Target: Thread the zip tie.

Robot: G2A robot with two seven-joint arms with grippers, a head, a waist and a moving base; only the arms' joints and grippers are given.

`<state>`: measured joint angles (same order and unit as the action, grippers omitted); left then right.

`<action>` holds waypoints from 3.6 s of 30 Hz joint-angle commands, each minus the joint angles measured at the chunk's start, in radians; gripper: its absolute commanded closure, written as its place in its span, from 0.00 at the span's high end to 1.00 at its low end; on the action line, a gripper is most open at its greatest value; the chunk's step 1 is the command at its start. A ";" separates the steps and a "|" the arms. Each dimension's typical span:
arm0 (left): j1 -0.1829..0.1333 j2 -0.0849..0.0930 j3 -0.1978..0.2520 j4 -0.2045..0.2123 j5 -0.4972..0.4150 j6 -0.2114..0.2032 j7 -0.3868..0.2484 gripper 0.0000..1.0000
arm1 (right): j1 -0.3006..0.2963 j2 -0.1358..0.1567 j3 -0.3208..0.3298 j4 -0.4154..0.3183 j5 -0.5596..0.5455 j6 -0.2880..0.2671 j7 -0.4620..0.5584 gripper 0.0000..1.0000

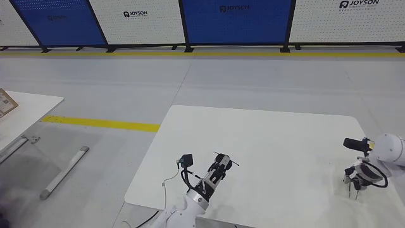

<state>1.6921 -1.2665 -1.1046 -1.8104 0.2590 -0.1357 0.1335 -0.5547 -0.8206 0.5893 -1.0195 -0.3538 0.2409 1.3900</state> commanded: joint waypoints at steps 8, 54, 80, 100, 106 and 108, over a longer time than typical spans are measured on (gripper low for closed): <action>0.000 0.000 0.000 0.000 0.000 0.000 0.000 0.00 | 0.029 -0.030 -0.034 0.065 0.006 -0.001 0.000 0.20; 0.000 0.000 0.000 0.000 0.000 0.000 0.000 0.00 | -0.298 0.167 0.298 -0.348 -0.058 -0.024 -0.207 0.00; 0.000 0.000 0.000 0.000 0.000 0.000 0.000 0.00 | -0.547 0.226 0.584 -0.504 0.162 -0.151 -0.526 0.00; 0.000 0.000 0.000 0.000 0.000 0.000 0.000 0.00 | -0.794 0.232 0.678 -0.714 0.140 -0.052 -0.804 0.00; 0.000 0.000 0.000 0.000 0.000 0.000 0.000 0.00 | -0.815 0.211 0.674 -0.759 0.296 -0.229 -0.852 0.00; 0.000 0.000 0.000 0.000 0.000 0.000 0.000 0.00 | -0.818 0.203 0.666 -0.773 0.314 -0.236 -0.873 0.00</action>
<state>1.6921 -1.2665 -1.1046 -1.8104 0.2590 -0.1357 0.1335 -1.3719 -0.6144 1.2586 -1.7862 -0.0485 0.0068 0.5256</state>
